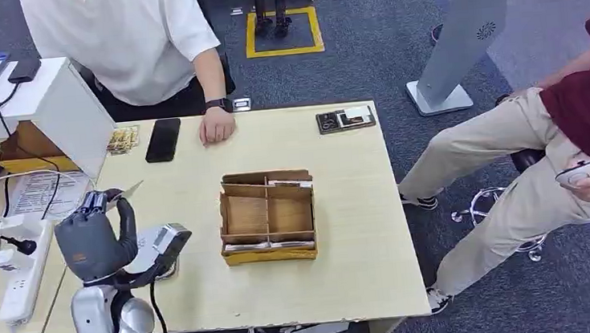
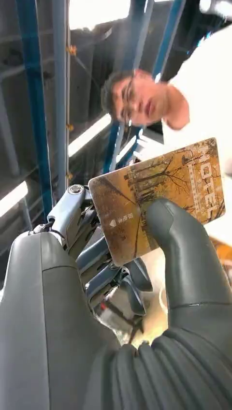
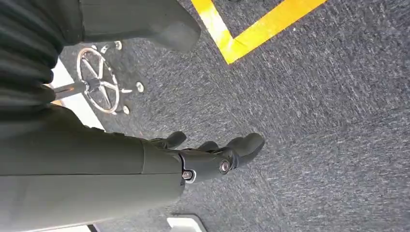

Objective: Pass the card to the sensor for recognition and then transmit it.

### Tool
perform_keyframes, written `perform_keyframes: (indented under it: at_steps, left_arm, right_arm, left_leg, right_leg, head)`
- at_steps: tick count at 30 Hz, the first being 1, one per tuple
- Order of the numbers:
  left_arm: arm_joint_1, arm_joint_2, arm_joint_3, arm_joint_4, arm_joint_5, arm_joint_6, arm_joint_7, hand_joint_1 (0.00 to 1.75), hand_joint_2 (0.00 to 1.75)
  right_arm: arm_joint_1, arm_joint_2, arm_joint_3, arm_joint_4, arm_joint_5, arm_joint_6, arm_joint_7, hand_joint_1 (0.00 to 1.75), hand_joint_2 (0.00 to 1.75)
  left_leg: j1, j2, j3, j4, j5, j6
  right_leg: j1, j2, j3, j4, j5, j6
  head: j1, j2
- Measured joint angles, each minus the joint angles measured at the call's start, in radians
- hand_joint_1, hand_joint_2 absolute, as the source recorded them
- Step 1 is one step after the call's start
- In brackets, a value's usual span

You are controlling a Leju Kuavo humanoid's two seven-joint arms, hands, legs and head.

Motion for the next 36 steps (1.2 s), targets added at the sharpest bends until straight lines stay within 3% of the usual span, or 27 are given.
perform_keyframes:
  at_steps: [6, 11, 36]
  left_arm:
    - [0.0, -0.008, 0.19, 0.0, 0.128, 0.001, -0.129, 1.75, 1.75]
    - [0.001, -0.013, 0.273, 0.0, 0.162, 0.0, -0.146, 1.75, 1.75]
    - [0.007, -0.015, 0.314, 0.0, 0.156, 0.0, -0.137, 1.75, 1.75]
  right_arm:
    - [0.007, -0.001, 0.0, 0.0, -0.008, -0.002, -0.003, 0.0, 1.75]
    - [0.008, -0.002, 0.0, 0.0, -0.005, -0.003, -0.001, 0.0, 1.75]
    - [0.007, -0.003, 0.0, 0.0, -0.005, -0.003, 0.0, 0.0, 1.75]
  left_leg:
    - [0.0, 0.0, 0.0, 0.0, 0.0, 0.0]
    - [0.0, 0.0, 0.0, 0.0, 0.0, 0.0]
    - [0.0, 0.0, 0.0, 0.0, 0.0, 0.0]
  right_leg:
    - [0.0, 0.0, 0.0, 0.0, 0.0, 0.0]
    - [0.0, 0.0, 0.0, 0.0, 0.0, 0.0]
    - [0.0, 0.0, 0.0, 0.0, 0.0, 0.0]
  head:
    - [0.0, 0.0]
    - [0.0, 0.0]
    - [0.0, 0.0]
